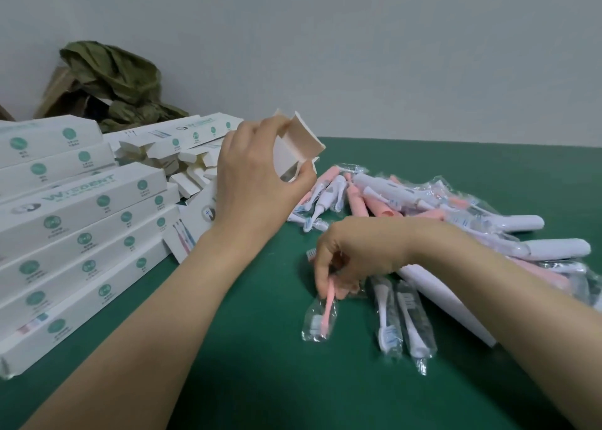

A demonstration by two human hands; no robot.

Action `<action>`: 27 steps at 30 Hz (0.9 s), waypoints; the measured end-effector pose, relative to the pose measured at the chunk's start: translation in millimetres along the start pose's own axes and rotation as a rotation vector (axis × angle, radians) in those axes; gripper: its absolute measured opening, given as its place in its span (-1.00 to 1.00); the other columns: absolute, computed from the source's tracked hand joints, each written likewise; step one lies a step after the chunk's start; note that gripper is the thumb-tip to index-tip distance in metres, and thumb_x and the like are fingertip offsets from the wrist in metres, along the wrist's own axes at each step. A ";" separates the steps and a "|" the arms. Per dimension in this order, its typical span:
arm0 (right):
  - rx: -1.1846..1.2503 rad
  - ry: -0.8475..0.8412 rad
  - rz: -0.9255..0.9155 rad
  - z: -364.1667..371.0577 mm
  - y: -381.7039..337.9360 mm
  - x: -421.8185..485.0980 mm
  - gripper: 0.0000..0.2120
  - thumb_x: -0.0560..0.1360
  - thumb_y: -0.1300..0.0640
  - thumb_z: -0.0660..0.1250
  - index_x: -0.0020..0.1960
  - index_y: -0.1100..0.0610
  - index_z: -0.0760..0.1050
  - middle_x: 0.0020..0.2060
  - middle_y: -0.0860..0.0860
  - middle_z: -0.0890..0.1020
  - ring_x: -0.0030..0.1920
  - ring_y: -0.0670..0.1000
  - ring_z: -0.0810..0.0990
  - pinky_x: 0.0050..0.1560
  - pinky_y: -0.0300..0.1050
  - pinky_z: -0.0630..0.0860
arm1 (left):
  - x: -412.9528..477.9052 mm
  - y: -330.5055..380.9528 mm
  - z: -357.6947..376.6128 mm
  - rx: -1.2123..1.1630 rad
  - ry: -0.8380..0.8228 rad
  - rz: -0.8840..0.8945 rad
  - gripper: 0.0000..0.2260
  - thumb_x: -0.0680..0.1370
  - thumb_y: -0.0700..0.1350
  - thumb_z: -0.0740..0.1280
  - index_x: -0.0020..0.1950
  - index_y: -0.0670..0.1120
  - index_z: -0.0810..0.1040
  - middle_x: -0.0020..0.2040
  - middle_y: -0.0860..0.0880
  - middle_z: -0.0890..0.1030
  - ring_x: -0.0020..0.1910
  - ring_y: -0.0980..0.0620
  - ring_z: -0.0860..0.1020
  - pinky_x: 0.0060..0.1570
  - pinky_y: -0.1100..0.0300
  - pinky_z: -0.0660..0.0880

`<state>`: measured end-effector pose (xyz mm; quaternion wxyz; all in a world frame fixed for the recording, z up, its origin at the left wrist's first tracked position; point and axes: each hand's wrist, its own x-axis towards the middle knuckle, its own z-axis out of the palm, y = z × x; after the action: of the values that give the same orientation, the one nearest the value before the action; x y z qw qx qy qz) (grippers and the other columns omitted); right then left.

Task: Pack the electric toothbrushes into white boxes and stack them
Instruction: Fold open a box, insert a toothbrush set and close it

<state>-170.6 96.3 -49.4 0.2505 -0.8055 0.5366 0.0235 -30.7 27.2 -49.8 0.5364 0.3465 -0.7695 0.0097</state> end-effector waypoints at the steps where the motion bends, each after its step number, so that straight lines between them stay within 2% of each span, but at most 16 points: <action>1: 0.011 0.057 -0.007 -2.5 0.8 -2.5 -0.79 0.44 0.31 0.39 -0.10 0.01 0.62 -0.30 -0.09 0.64 -0.30 -0.12 0.58 -0.18 -0.32 0.45 | -0.5 0.0 -0.1 0.002 -0.001 0.000 -0.59 0.40 -0.03 0.33 0.22 -0.14 0.52 0.05 -0.11 0.55 0.06 -0.12 0.46 0.07 0.26 0.23; 3: 0.085 0.173 -0.036 -10.0 4.6 -10.0 -0.86 0.46 0.27 0.40 -0.08 0.05 0.60 -0.30 -0.15 0.63 -0.27 -0.17 0.59 -0.15 -0.36 0.46 | -0.6 -0.5 -0.2 0.002 0.003 -0.004 -0.59 0.40 -0.04 0.34 0.22 -0.14 0.52 0.05 -0.11 0.55 0.07 -0.12 0.46 0.07 0.28 0.22; 5: 0.206 0.250 -0.086 -19.1 7.8 -19.5 -0.89 0.47 0.25 0.40 -0.11 0.05 0.57 -0.29 -0.16 0.61 -0.24 -0.16 0.58 -0.08 -0.26 0.52 | -1.7 -0.7 0.2 0.006 -0.004 -0.006 -0.59 0.40 -0.05 0.37 0.22 -0.14 0.52 0.06 -0.10 0.55 0.08 -0.11 0.46 0.08 0.30 0.21; 7: 0.368 0.306 -0.173 -28.3 10.1 -28.7 -0.86 0.48 0.35 0.35 -0.14 0.14 0.56 -0.26 -0.12 0.60 -0.21 -0.13 0.57 -0.07 -0.22 0.52 | -2.6 0.6 0.8 0.014 -0.016 0.000 -0.58 0.38 -0.07 0.43 0.22 -0.12 0.52 0.05 -0.09 0.55 0.08 -0.11 0.46 0.08 0.30 0.21; 9: 0.587 0.361 -0.262 -34.8 10.4 -34.4 -0.86 0.47 0.39 0.33 -0.13 0.18 0.58 -0.19 -0.05 0.65 -0.13 -0.10 0.62 -0.03 -0.25 0.53 | -3.0 2.3 1.8 0.016 -0.036 0.016 -0.55 0.37 -0.06 0.46 0.23 -0.12 0.53 0.06 -0.08 0.55 0.08 -0.11 0.46 0.08 0.25 0.25; 11: 0.873 0.396 -0.347 -36.1 4.8 -33.5 -0.88 0.43 0.29 0.35 -0.14 0.11 0.62 -0.13 0.02 0.68 -0.05 -0.03 0.65 0.01 -0.20 0.55 | -3.7 4.1 1.7 0.011 -0.076 0.039 -0.51 0.38 0.06 0.42 0.24 -0.14 0.52 0.08 -0.10 0.55 0.09 -0.12 0.47 0.07 0.21 0.27; 13: 1.084 0.449 -0.433 -34.6 -4.6 -25.9 -0.92 0.42 0.27 0.35 -0.16 0.14 0.62 -0.17 0.06 0.67 -0.08 0.00 0.65 0.00 -0.18 0.56 | -4.1 6.4 1.3 0.008 -0.088 0.076 -0.45 0.37 0.14 0.36 0.23 -0.18 0.52 0.09 -0.13 0.56 0.07 -0.14 0.47 0.05 0.19 0.27; 15: 1.112 0.627 -0.426 -31.8 -14.5 -16.1 -0.89 0.44 0.30 0.36 -0.21 0.16 0.61 -0.27 0.05 0.65 -0.19 -0.02 0.64 -0.09 -0.24 0.55 | -5.2 10.2 1.7 -0.004 -0.058 0.080 -0.50 0.35 0.05 0.42 0.18 -0.20 0.51 0.04 -0.12 0.57 0.02 -0.13 0.48 0.01 0.21 0.28; 19: 1.223 0.998 -0.236 -27.3 -16.0 -6.7 -0.90 0.47 0.33 0.33 -0.22 0.24 0.55 -0.38 0.06 0.62 -0.29 0.02 0.64 -0.16 -0.21 0.57 | -9.0 18.8 5.1 -0.051 -0.027 0.058 -0.53 0.33 -0.07 0.45 0.18 -0.19 0.47 0.03 -0.07 0.56 0.02 -0.01 0.43 0.02 0.28 0.29; 22: 1.212 1.111 -0.130 -24.8 -12.6 -7.7 -0.91 0.48 0.31 0.32 -0.20 0.25 0.55 -0.36 0.06 0.64 -0.31 -0.01 0.64 -0.16 -0.21 0.58 | -12.9 23.0 6.9 -0.065 -0.032 0.079 -0.52 0.33 -0.12 0.47 0.20 -0.21 0.47 0.06 -0.09 0.56 0.04 0.00 0.43 0.07 0.27 0.30; 24: 1.028 1.143 -0.107 -23.3 -13.7 -10.7 -0.93 0.46 0.28 0.37 -0.19 0.24 0.60 -0.36 0.01 0.65 -0.33 -0.09 0.61 -0.22 -0.30 0.55 | -13.6 25.4 6.0 -0.074 -0.032 0.089 -0.52 0.36 -0.06 0.43 0.21 -0.22 0.47 0.06 -0.10 0.57 0.05 -0.02 0.45 0.07 0.29 0.29; 27: 0.833 1.161 -0.125 -22.1 -18.8 -12.1 -0.95 0.43 0.21 0.44 -0.21 0.15 0.63 -0.47 -0.14 0.59 -0.42 -0.24 0.52 -0.37 -0.45 0.39 | -13.3 28.5 4.7 -0.095 -0.031 0.094 -0.48 0.36 0.06 0.30 0.20 -0.23 0.48 0.06 -0.09 0.57 0.04 -0.02 0.46 0.05 0.31 0.29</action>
<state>-164.4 102.7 -19.3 0.2122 -0.5546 0.5003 -0.6301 -47.5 54.0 -52.7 0.5393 0.2845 -0.7926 -0.0070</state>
